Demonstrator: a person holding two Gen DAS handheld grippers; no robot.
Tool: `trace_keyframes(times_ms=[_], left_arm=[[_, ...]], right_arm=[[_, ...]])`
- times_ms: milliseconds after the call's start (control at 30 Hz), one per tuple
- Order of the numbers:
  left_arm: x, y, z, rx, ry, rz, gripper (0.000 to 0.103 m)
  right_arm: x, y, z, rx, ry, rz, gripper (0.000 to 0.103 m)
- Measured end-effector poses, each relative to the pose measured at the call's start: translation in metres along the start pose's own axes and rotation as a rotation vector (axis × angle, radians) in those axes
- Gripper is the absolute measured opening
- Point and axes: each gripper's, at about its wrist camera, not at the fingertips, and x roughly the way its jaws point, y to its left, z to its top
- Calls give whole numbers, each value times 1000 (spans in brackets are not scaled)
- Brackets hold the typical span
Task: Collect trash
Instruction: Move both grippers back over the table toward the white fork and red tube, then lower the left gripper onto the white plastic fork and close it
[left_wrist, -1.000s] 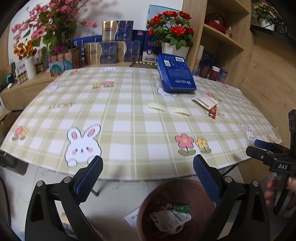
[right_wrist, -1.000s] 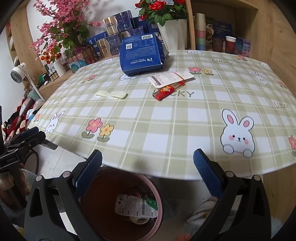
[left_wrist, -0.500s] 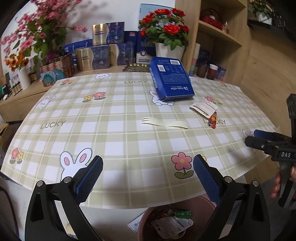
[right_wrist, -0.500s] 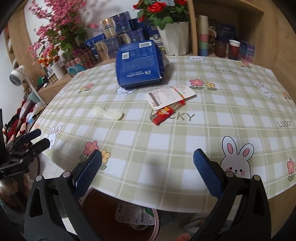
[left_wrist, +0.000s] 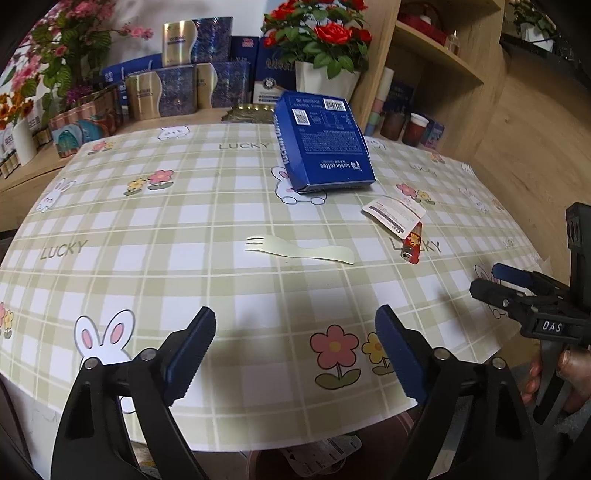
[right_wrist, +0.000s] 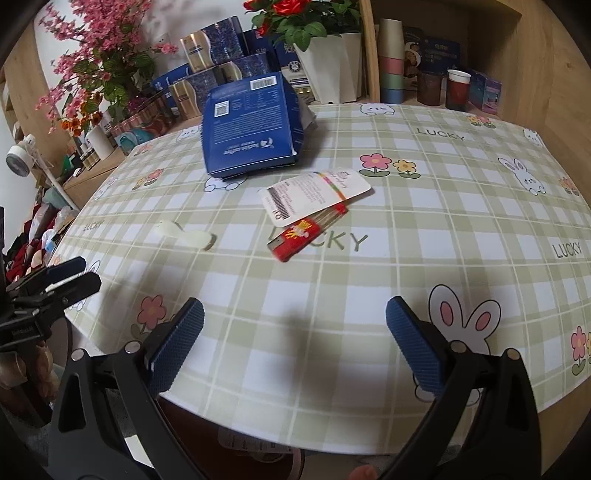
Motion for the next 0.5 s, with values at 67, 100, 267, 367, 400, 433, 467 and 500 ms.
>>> trace_keyframes(times_ms=[67, 100, 267, 367, 400, 433, 467, 500], left_arm=[[6, -3, 3, 6, 18, -6, 81], [9, -4, 4, 7, 27, -8, 80], [24, -9, 13, -12, 70, -26, 74], [33, -11, 18, -39, 96, -41, 72], [37, -12, 20, -51, 106, -48, 70], [39, -13, 21, -58, 112, -52, 69], [43, -15, 22, -70, 122, -60, 69], [46, -16, 23, -80, 128, -65, 68]], right_arm=[[4, -3, 3, 11, -1, 4, 97], [7, -4, 5, 14, -1, 7, 97], [21, -6, 12, 9, 13, 4, 97], [24, -9, 16, 13, 2, 9, 97], [25, -11, 17, 17, -1, 9, 97], [27, -14, 18, 22, -2, 9, 97], [27, -15, 18, 26, -2, 9, 97], [29, -18, 18, 33, 0, 10, 97]])
